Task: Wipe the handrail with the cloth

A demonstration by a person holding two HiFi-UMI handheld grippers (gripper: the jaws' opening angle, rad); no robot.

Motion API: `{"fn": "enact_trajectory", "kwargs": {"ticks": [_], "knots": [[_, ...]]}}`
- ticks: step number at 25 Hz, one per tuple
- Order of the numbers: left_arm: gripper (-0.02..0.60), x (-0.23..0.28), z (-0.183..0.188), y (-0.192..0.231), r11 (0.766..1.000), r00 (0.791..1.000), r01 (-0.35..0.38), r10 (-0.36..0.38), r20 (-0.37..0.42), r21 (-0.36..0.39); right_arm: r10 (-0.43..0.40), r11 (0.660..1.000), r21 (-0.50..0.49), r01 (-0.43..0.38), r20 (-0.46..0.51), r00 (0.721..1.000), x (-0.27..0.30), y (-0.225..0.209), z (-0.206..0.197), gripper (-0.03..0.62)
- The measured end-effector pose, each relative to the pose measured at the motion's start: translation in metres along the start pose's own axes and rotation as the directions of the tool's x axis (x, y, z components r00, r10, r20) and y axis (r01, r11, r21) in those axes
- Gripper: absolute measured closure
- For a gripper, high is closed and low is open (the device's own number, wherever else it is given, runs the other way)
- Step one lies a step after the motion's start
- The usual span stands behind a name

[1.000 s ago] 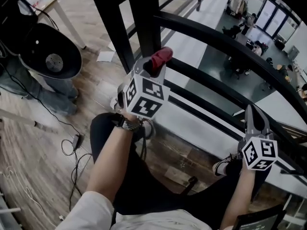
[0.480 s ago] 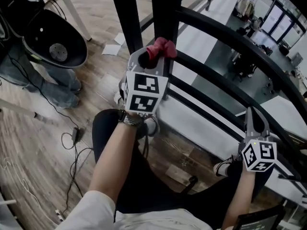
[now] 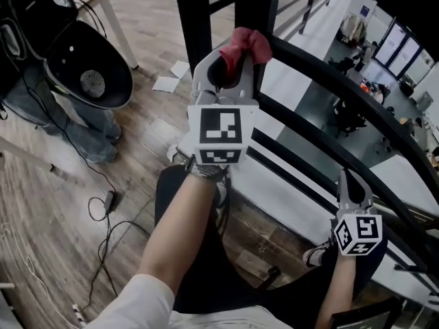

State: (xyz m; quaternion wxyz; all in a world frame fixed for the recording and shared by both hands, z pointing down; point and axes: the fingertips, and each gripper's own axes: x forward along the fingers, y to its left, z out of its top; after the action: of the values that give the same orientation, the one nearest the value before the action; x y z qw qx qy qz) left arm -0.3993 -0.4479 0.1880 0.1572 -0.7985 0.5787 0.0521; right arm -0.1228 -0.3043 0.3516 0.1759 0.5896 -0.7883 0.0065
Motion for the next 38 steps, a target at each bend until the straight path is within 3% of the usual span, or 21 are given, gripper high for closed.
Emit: {"fn": "enact_trajectory", "kwargs": {"ticks": [8, 12, 18, 25, 31, 36, 38], "knots": [[0.511, 0.013, 0.047, 0.01, 1.0, 0.998, 0.004, -0.006, 0.056, 0.022, 0.011, 1.0, 0.017, -0.011, -0.01, 1.0, 0.001, 0.002, -0.009, 0.592], [0.512, 0.021, 0.078, 0.016, 0.995, 0.993, -0.02, 0.008, 0.12, 0.098, 0.033, 0.998, 0.057, -0.033, 0.0, 0.999, 0.006, 0.012, -0.006, 0.592], [0.514, 0.025, 0.086, 0.016, 0.997, 0.993, -0.009, 0.0, 0.118, 0.076, 0.104, 0.994, 0.03, -0.104, 0.03, 0.994, 0.026, 0.045, 0.035, 0.592], [0.515, 0.018, 0.042, 0.005, 0.995, 0.999, 0.052, -0.053, 0.005, 0.08, 0.184, 0.981, 0.041, -0.187, 0.076, 0.98, 0.052, 0.095, 0.082, 0.592], [0.515, 0.012, 0.002, -0.006, 0.995, 0.991, 0.1, -0.097, -0.093, 0.024, 0.207, 0.976, 0.043, -0.213, 0.124, 0.971, 0.063, 0.112, 0.11, 0.592], [0.514, 0.004, -0.043, -0.022, 0.984, 0.955, 0.177, -0.18, -0.237, -0.035, 0.207, 0.974, 0.062, -0.219, 0.158, 0.966, 0.064, 0.114, 0.123, 0.592], [0.514, 0.0, -0.06, -0.028, 0.979, 0.933, 0.203, -0.192, -0.305, 0.003, 0.199, 0.975, 0.074, -0.212, 0.153, 0.968, 0.066, 0.113, 0.122, 0.592]]}}
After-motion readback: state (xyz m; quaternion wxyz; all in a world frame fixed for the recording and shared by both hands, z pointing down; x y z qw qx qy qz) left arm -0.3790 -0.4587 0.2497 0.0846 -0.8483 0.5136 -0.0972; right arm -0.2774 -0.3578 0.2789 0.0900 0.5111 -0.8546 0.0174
